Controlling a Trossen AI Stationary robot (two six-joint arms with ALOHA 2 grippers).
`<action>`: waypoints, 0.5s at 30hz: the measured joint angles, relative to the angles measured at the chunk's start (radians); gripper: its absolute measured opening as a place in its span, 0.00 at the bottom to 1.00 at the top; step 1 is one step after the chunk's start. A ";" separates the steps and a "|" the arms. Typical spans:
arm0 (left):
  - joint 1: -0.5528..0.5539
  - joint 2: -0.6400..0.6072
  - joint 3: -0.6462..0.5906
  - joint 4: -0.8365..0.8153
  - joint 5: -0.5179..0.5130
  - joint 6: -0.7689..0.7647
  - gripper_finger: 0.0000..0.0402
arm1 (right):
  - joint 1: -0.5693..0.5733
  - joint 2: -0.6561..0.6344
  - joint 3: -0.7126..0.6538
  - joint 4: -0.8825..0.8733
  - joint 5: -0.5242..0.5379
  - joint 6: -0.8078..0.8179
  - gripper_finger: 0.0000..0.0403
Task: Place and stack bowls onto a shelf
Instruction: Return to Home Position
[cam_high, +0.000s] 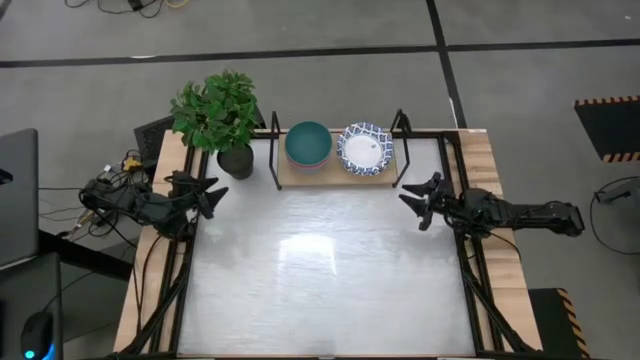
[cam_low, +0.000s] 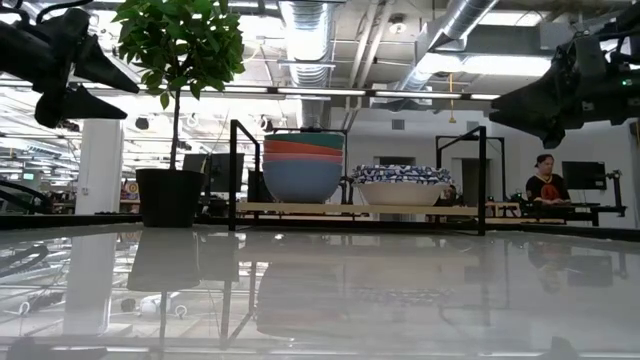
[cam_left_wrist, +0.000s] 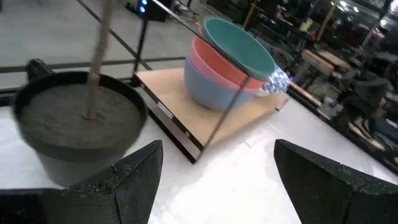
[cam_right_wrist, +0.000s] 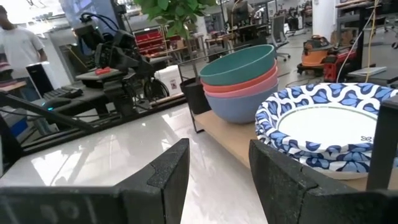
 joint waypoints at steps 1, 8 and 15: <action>0.000 0.000 -0.009 0.011 0.014 0.007 0.73 | 0.000 0.000 0.001 -0.010 0.000 0.000 0.48; -0.001 0.000 -0.216 0.364 0.197 0.113 0.73 | 0.000 0.005 0.001 -0.015 -0.001 0.001 0.48; -0.002 0.004 -0.305 0.807 0.805 0.509 0.73 | 0.001 0.004 0.001 -0.018 -0.003 0.000 0.48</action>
